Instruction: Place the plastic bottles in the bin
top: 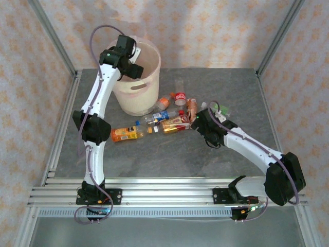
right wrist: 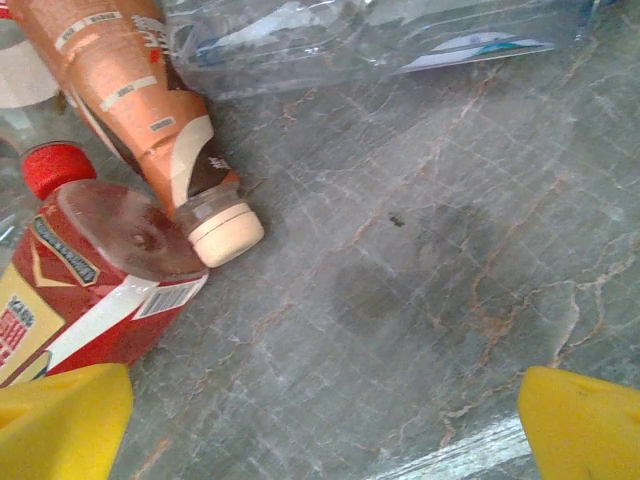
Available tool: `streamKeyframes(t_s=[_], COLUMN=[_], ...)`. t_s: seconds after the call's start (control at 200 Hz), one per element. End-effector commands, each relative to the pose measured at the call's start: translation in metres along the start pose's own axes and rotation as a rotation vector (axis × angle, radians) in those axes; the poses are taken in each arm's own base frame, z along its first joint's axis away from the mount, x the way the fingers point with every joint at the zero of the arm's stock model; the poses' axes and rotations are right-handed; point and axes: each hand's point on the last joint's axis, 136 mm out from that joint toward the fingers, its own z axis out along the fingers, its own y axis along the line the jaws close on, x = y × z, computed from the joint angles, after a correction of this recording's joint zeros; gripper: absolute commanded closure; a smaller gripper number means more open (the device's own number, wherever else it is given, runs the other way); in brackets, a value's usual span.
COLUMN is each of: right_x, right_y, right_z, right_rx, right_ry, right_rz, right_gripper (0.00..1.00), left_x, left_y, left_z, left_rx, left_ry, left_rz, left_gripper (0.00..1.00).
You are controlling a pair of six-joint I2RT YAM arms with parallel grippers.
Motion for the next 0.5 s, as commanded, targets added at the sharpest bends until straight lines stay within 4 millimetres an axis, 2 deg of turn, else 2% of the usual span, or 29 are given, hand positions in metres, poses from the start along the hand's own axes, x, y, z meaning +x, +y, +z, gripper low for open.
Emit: streamKeyframes(t_s=[0.0, 0.105, 0.12, 0.13, 0.29, 0.495], right_x=[-0.011, -0.015, -0.016, -0.016, -0.025, -0.049], right_y=[0.018, 0.028, 0.029, 0.03, 0.038, 0.036], right_z=[-0.007, -0.008, -0.008, -0.008, -0.005, -0.004], right_rx=[-0.058, -0.078, -0.081, -0.083, -0.073, -0.036], right_ry=[-0.001, 0.011, 0.014, 0.016, 0.025, 0.029], right_rz=[-0.031, -0.071, -0.075, -0.078, -0.102, -0.13], right_gripper=[0.0, 0.1, 0.11, 0.12, 0.13, 0.15], left_x=[-0.024, -0.028, -0.028, -0.029, -0.021, 0.01], left_y=[0.021, 0.03, 0.031, 0.033, 0.039, 0.037], left_z=[-0.081, -0.116, -0.116, -0.127, -0.174, -0.206], left_rx=[-0.04, -0.056, -0.057, -0.059, -0.041, 0.001], left_ry=[-0.163, -0.236, -0.237, -0.259, -0.365, -0.455], left_rz=[-0.096, -0.155, -0.163, -0.173, -0.27, -0.404], left_gripper=[0.18, 0.17, 0.17, 0.17, 0.14, 0.0])
